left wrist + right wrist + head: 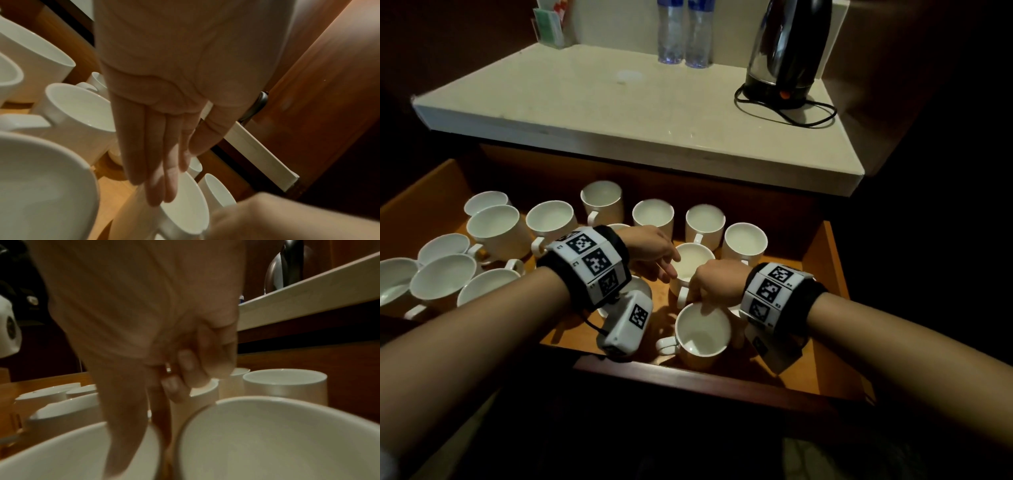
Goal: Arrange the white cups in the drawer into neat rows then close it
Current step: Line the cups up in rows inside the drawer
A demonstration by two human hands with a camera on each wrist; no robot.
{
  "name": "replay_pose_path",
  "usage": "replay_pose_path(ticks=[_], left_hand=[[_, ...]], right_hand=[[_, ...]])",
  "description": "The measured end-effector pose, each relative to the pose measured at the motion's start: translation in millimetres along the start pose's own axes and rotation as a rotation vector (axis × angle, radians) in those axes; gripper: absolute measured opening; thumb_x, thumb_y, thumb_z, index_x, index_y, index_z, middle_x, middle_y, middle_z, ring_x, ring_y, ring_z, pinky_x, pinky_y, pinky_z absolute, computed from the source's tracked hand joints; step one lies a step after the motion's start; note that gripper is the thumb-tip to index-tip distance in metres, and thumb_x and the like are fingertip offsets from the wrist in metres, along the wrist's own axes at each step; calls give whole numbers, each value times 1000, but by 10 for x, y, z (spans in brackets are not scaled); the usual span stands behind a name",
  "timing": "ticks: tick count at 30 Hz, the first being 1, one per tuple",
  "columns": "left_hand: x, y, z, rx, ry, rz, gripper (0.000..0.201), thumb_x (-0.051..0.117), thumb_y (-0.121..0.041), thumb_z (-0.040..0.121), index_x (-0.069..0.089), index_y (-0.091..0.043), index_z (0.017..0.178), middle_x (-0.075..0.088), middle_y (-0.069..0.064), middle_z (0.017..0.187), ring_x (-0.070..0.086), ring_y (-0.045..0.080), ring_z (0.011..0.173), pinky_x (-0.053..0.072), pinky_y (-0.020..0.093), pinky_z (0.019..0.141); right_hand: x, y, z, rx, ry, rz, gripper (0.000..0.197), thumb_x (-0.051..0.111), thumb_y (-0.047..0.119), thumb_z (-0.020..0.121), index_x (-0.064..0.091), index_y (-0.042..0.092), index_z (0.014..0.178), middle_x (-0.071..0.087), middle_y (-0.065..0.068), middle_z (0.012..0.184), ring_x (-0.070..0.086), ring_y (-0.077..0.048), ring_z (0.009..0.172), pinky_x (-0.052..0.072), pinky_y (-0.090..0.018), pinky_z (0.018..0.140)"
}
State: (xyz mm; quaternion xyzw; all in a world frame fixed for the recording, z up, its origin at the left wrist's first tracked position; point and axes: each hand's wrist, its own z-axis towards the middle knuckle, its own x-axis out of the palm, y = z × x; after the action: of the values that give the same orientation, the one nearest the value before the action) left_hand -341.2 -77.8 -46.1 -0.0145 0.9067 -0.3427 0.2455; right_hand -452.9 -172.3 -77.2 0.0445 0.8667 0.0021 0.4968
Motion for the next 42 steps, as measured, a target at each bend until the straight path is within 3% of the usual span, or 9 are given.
replay_pose_path(ticks=[4,11,17,22,28,31,34,38,42], left_hand=[[-18,-2,-13,4,-3,0,27,41,-7,96,57,-6,119,69,10,91,66,22,86,51,25,65],[-6,9,-10,10,2,3,28,42,-7,95,57,-8,119,70,12,99,67,23,88,52,25,67],[-20,30,-21,20,-17,-12,26,42,-10,96,57,-6,117,68,12,93,65,23,84,51,26,68],[-13,17,-34,19,-21,-14,27,43,-11,96,56,-2,117,68,12,93,65,24,85,51,26,68],[-115,-6,-151,17,-70,-49,23,43,-9,96,57,-4,113,68,15,96,64,25,88,51,36,86],[-261,-18,-288,36,-112,-67,23,42,-10,96,56,-5,114,68,16,99,64,24,82,52,31,76],[-429,37,-446,50,-142,-100,19,38,-8,97,55,-5,106,64,12,83,61,20,70,44,24,60],[-718,174,-521,68,-202,-100,16,39,-6,95,55,-8,93,64,10,79,61,17,63,43,25,62],[-1029,362,-484,64,-211,-81,18,41,-9,96,57,-6,105,68,13,88,63,17,61,48,26,66]], right_hand=[[17,-70,-50,56,87,-52,40,71,26,81,64,15,119,68,-7,107,59,-22,90,39,-27,67],[62,-38,42,53,-127,71,26,63,23,87,69,20,112,68,-3,110,62,-23,101,48,-30,75],[112,-107,38,126,-40,-31,32,70,30,82,68,12,108,68,-7,100,63,-25,93,43,-30,66],[151,-66,76,137,-148,19,31,64,26,87,66,12,114,68,-7,107,63,-25,98,45,-30,70],[140,-91,51,148,-123,23,36,65,38,85,67,10,106,69,-7,101,63,-23,89,48,-31,69],[8,-69,40,151,-206,81,42,60,48,86,70,9,96,69,-8,96,64,-24,88,48,-33,69],[-218,76,78,117,-306,184,38,58,45,88,71,10,94,69,-9,95,63,-24,89,44,-31,68],[-428,318,156,70,-373,286,26,59,38,90,71,15,90,64,-1,85,53,-14,78,35,-27,65],[-513,455,384,88,-336,347,34,59,42,88,71,11,97,71,-5,94,62,-20,82,48,-35,70]])
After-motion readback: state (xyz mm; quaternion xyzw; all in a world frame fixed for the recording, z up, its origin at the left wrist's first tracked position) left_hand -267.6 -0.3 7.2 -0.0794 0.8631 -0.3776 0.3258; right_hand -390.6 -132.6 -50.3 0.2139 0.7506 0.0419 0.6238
